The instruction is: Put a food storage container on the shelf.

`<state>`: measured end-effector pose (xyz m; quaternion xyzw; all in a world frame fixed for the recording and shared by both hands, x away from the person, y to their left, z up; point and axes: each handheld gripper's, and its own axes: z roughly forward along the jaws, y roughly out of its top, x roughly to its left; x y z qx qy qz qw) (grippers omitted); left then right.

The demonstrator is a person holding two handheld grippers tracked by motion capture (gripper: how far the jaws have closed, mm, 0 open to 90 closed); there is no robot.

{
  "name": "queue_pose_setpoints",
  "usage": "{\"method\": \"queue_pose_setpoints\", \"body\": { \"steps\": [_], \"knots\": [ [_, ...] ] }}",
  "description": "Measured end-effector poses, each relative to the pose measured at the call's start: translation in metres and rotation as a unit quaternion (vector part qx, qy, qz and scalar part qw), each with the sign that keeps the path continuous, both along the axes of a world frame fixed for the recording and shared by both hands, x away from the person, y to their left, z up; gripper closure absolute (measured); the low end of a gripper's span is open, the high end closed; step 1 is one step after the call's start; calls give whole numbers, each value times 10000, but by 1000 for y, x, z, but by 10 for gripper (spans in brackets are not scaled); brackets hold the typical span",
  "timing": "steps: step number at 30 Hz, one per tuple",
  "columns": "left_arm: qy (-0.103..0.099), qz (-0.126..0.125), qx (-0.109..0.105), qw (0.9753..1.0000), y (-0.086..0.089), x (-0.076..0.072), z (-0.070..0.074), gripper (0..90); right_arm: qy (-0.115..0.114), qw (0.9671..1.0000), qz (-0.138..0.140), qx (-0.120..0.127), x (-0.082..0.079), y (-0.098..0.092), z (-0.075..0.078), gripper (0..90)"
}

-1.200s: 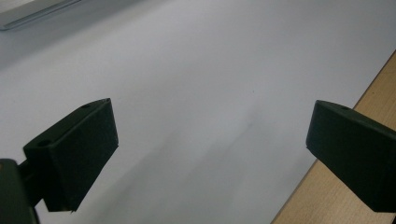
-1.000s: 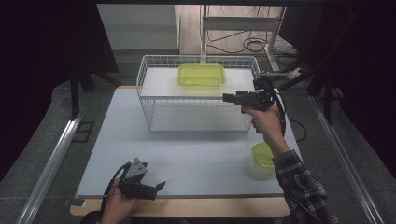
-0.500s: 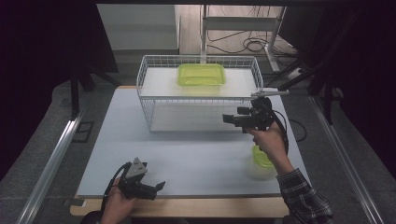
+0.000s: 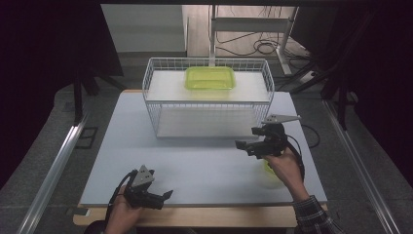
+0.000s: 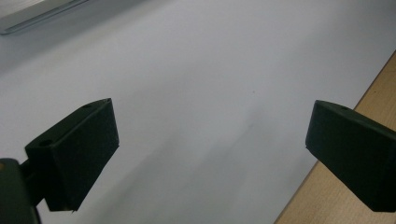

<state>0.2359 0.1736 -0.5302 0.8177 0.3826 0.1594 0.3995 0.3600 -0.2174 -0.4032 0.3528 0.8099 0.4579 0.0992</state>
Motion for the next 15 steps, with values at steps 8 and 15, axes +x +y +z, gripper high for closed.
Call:
{"method": "queue_pose_setpoints", "body": {
  "steps": [8,15],
  "knots": [
    [15,-32,14,10000,0,0,0,34,-3,10000,-50,-22,-23,-6,-20,79],
    [-16,-117,136,9998,-4,-2,2,38,57,9996,-2,-270,-37,-6,-40,74]
  ]
}}
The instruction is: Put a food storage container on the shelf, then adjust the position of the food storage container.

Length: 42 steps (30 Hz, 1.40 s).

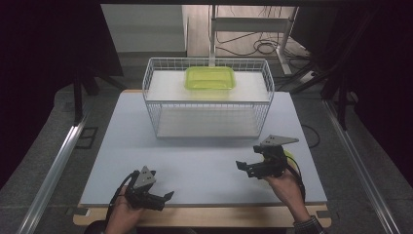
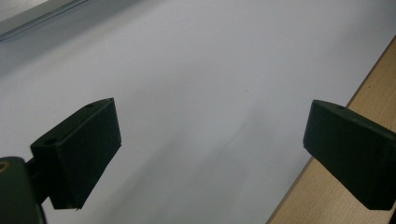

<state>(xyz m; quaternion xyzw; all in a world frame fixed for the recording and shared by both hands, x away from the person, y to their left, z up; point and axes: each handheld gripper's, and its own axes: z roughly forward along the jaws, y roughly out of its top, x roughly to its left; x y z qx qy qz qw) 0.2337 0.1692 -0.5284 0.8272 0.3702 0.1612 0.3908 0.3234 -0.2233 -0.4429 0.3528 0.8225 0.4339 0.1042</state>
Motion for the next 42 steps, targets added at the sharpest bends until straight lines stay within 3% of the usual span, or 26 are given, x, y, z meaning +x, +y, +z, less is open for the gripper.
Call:
{"method": "queue_pose_setpoints", "body": {
  "steps": [12,18,22,26,30,37,39,42],
  "knots": [
    [57,14,167,9998,-2,0,-2,31,-28,9995,58,-305,-9,5,-25,70],
    [78,33,141,9999,-1,1,-3,27,-53,9993,-54,-370,-8,3,-27,43],
    [88,35,133,9999,-1,1,-2,27,87,9992,-213,-327,-7,0,-25,61],
    [99,35,138,9998,-1,2,-3,27,164,9980,-485,-376,-6,-9,-19,247],
    [106,49,136,9998,-1,2,-3,27,2,9963,-781,-365,-4,-24,-13,459],
    [107,70,92,9999,0,2,-3,27,-79,9901,-1238,-663,5,-57,-12,784],
    [113,70,85,9999,0,2,-3,27,-133,9883,-1346,-704,7,-67,-11,854],
    [121,72,81,9999,0,2,-3,27,-231,9849,-1532,-771,8,-81,-9,892]
  ]
}}
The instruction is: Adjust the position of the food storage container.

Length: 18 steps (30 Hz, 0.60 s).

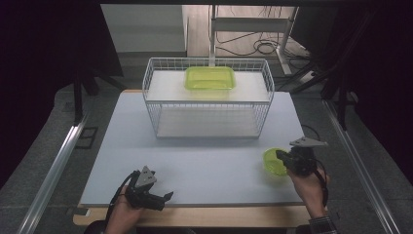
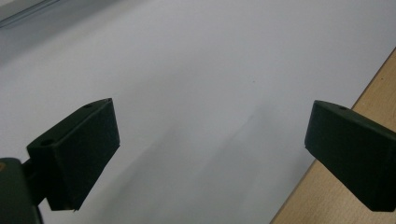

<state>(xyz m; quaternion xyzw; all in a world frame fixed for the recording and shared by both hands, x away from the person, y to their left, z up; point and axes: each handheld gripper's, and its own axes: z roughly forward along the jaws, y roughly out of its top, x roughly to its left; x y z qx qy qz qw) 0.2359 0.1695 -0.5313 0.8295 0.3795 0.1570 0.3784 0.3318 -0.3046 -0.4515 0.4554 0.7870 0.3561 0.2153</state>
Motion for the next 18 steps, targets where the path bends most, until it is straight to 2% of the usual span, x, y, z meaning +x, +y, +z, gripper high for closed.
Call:
{"method": "queue_pose_setpoints", "body": {
  "steps": [9,13,18],
  "knots": [
    [21,-8,16,10000,0,1,-1,27,62,9977,-666,-104,7,-40,-5,894],
    [37,-18,35,10000,-1,1,-1,27,181,9963,-824,-131,9,-50,-10,894],
    [52,-23,53,10000,-1,1,-2,27,275,9957,-862,-180,9,-51,-16,893]
  ]
}}
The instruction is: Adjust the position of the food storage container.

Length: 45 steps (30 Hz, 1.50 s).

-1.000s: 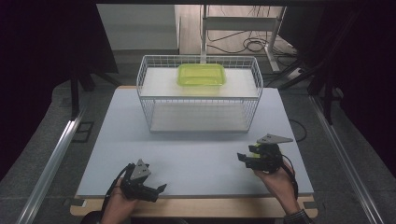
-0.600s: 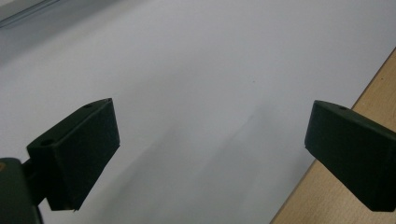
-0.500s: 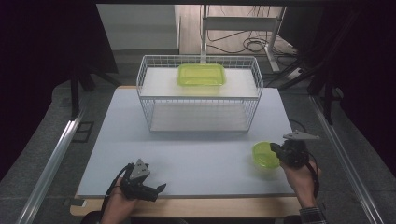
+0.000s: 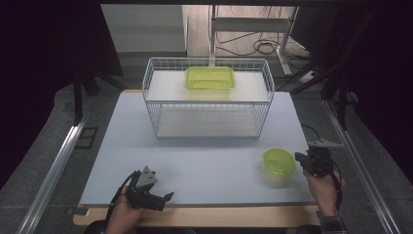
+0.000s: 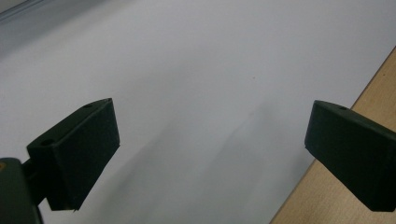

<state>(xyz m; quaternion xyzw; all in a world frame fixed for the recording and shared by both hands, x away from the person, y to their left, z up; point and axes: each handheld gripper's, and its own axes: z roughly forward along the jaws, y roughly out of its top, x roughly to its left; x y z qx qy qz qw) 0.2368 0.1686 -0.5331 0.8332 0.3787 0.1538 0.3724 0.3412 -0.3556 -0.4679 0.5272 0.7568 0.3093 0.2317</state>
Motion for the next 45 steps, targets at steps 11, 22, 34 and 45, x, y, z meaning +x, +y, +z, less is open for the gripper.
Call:
{"method": "queue_pose_setpoints", "body": {
  "steps": [11,22,34,45],
  "knots": [
    [23,-18,32,10000,-1,0,-1,27,133,9997,67,182,-1,14,-2,893],
    [24,-37,55,10000,-1,0,-1,28,357,9978,469,317,-4,41,-7,892],
    [46,-55,82,9999,-2,0,-1,28,494,9953,681,489,-10,45,-8,889],
    [57,-85,121,9999,-3,0,-2,28,777,9894,1025,673,-16,60,-15,884]
  ]
}}
